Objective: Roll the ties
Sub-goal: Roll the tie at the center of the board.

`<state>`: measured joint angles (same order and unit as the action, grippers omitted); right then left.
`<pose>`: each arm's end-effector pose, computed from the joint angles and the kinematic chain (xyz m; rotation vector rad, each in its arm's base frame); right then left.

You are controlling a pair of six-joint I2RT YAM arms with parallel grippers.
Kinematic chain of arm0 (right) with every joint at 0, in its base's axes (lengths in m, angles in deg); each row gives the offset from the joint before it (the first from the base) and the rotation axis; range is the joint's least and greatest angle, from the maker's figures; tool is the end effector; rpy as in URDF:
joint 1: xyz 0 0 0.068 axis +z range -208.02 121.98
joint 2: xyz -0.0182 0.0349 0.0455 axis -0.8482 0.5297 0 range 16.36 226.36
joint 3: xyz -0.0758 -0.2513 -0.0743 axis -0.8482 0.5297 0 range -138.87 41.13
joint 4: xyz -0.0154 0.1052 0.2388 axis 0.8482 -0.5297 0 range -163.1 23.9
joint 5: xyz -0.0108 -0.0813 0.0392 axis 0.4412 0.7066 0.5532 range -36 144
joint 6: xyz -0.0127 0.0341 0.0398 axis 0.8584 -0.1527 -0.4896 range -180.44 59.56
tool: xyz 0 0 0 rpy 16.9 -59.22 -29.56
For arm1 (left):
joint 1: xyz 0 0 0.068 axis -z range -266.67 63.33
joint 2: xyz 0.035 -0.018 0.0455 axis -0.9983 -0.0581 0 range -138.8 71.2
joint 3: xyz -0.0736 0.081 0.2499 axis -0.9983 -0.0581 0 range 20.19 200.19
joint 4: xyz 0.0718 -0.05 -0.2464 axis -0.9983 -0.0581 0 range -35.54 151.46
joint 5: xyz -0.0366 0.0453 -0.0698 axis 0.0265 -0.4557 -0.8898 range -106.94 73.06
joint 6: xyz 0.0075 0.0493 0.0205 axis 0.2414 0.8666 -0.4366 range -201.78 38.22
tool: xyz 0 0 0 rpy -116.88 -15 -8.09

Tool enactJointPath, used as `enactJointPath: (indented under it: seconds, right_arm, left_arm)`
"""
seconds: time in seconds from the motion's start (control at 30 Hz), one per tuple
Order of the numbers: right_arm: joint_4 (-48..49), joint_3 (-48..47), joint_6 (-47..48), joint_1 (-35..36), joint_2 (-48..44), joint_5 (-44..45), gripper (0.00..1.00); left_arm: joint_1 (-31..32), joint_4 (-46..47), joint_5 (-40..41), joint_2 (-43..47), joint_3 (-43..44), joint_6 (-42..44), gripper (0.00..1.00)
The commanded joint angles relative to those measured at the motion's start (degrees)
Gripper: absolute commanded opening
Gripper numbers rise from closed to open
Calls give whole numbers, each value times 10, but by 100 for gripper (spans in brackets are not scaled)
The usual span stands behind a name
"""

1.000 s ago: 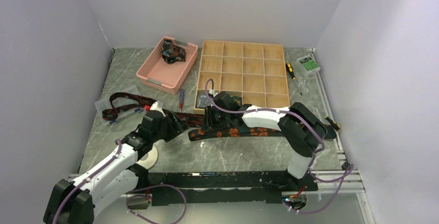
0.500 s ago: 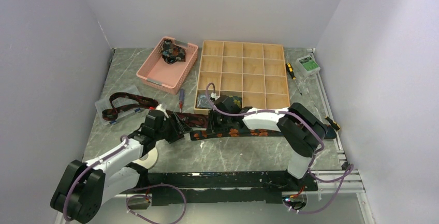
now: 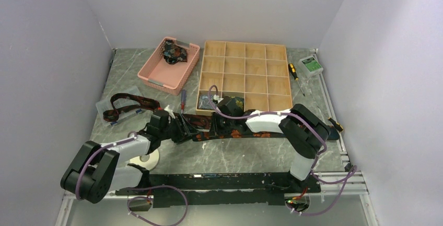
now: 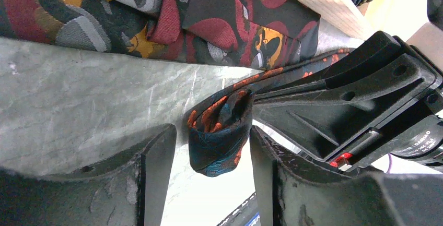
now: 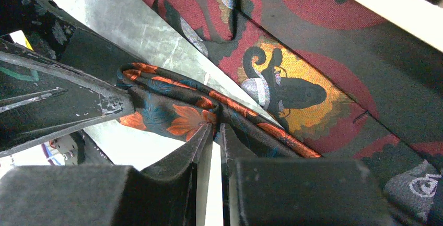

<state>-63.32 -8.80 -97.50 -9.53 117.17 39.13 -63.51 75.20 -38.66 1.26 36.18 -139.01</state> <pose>0.2205 0.2629 0.1399 -0.3910 2.5934 0.9319 0.1823 -0.0923 0.1296 -0.5160 2.4386 -1.1074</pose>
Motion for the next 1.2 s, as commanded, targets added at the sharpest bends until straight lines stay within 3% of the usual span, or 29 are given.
enactJointPath:
  seconds: [0.0, 0.87, 1.17]
  right_arm:
    - [4, 17, 16, 2, 7, 27, 16]
    - [32, -4, 6, 23, 34, -7, 15]
    - [24, 8, 9, 22, 20, 7, 17]
  left_arm:
    - [-2, 39, -31, -14, 8, 1, 57]
    - [-2, 15, -32, 3, -23, 17, 36]
    - [-2, -49, -14, 25, -1, 45, 17]
